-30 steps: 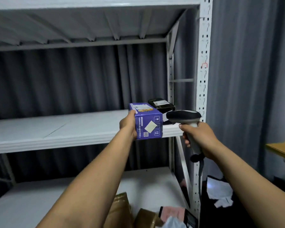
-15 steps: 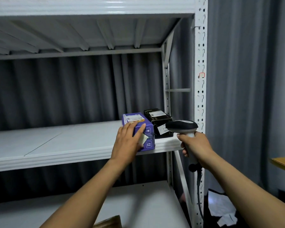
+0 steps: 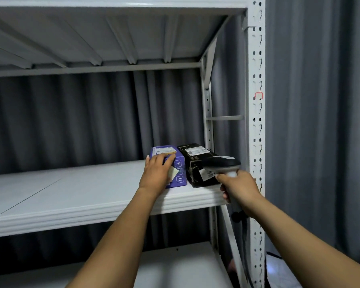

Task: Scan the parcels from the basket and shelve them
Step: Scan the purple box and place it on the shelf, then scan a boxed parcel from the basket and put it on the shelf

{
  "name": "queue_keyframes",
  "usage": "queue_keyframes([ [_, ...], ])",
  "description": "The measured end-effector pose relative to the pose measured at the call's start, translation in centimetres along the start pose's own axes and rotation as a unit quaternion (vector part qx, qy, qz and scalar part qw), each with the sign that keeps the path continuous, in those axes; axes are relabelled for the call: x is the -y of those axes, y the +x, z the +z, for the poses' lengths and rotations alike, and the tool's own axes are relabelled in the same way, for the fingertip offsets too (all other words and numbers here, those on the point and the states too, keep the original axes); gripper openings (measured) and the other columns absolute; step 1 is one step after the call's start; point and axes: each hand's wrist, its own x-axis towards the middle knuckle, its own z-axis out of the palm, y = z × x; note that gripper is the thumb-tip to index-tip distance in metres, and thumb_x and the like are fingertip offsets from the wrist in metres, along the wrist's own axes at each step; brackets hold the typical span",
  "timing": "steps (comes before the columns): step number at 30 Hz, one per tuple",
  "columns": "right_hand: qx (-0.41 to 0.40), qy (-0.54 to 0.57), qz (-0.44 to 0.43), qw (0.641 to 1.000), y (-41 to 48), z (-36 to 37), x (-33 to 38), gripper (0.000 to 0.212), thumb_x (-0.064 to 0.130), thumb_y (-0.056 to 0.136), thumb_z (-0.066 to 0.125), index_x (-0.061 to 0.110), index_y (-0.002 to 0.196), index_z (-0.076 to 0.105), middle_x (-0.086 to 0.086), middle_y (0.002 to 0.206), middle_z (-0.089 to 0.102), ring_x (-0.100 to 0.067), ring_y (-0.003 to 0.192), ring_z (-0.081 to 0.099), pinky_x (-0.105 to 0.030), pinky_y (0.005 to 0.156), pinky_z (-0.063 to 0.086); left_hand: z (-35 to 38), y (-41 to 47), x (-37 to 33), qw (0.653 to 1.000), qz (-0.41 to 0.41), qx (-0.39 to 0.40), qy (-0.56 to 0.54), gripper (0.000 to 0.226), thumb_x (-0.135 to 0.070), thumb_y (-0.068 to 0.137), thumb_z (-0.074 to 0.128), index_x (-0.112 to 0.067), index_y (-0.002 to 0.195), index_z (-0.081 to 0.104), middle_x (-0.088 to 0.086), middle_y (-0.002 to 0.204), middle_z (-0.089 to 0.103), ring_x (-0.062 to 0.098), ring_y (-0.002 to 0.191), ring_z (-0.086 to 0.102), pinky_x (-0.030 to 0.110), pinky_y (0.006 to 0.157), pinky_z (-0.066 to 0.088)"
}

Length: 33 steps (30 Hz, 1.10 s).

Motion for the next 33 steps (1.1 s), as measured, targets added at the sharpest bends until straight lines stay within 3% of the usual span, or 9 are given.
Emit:
queue_keyframes([
  [5, 0.009, -0.010, 0.003, 1.000, -0.3, -0.3, -0.1, 0.013, 0.015, 0.088, 0.067, 0.007, 0.081, 0.060, -0.009, 0.060, 0.056, -0.019, 0.040, 0.046, -0.024, 0.043, 0.041, -0.2, 0.4, 0.1, 1.000, -0.011, 0.023, 0.009, 0.084, -0.025, 0.085, 0.068, -0.023, 0.153, 0.019, 0.004, 0.149, 0.032, 0.025, 0.139, 0.028, 0.051, 0.118, 0.005],
  [11, 0.035, -0.022, 0.004, 0.999, -4.2, -1.5, 0.7, 0.012, 0.013, 0.088, 0.066, 0.004, 0.083, 0.062, -0.012, 0.063, 0.058, -0.021, 0.045, 0.049, -0.031, 0.048, 0.045, -2.4, -3.0, -0.8, 1.000, -0.004, 0.025, -0.012, 0.078, -0.027, 0.089, 0.065, -0.022, 0.153, 0.021, 0.005, 0.155, 0.024, 0.024, 0.144, 0.020, 0.050, 0.119, 0.005],
  [15, 0.051, -0.018, 0.024, 0.998, -9.0, -1.2, 0.3, 0.015, 0.014, 0.089, 0.066, 0.007, 0.076, 0.061, -0.011, 0.059, 0.055, -0.020, 0.045, 0.049, -0.030, 0.049, 0.044, -4.3, -8.2, -1.9, 0.997, 0.002, 0.080, -0.017, 0.069, -0.035, 0.092, 0.060, -0.023, 0.151, 0.028, 0.010, 0.157, 0.023, 0.029, 0.142, 0.024, 0.042, 0.116, 0.021],
  [22, 0.086, -0.061, 0.060, 0.993, -17.8, 0.0, -2.8, 0.021, 0.015, 0.087, 0.069, 0.010, 0.071, 0.057, -0.004, 0.050, 0.052, -0.019, 0.039, 0.046, -0.028, 0.046, 0.041, -4.0, -21.3, -1.7, 0.981, -0.011, 0.182, -0.060, 0.063, -0.037, 0.091, 0.061, -0.021, 0.147, 0.038, 0.012, 0.151, 0.033, 0.033, 0.135, 0.036, 0.038, 0.112, 0.030],
  [28, 0.135, -0.113, 0.100, 0.979, -24.6, 2.0, -6.1, 0.016, 0.020, 0.086, 0.069, 0.006, 0.088, 0.062, -0.009, 0.065, 0.063, -0.021, 0.046, 0.051, -0.024, 0.045, 0.042, -1.7, -33.6, 0.4, 0.946, -0.094, 0.301, -0.070, 0.059, -0.036, 0.093, 0.056, -0.023, 0.147, 0.037, 0.010, 0.150, 0.034, 0.032, 0.133, 0.039, 0.036, 0.108, 0.034],
  [33, 0.172, -0.145, 0.120, 0.967, -27.6, 3.8, -9.2, 0.014, 0.020, 0.087, 0.070, 0.007, 0.085, 0.063, -0.012, 0.063, 0.063, -0.019, 0.043, 0.053, -0.026, 0.042, 0.042, 0.5, -41.2, 2.6, 0.909, -0.196, 0.363, -0.060, 0.054, -0.044, 0.089, 0.058, -0.022, 0.137, 0.045, 0.012, 0.139, 0.047, 0.032, 0.122, 0.048, 0.039, 0.100, 0.043],
])
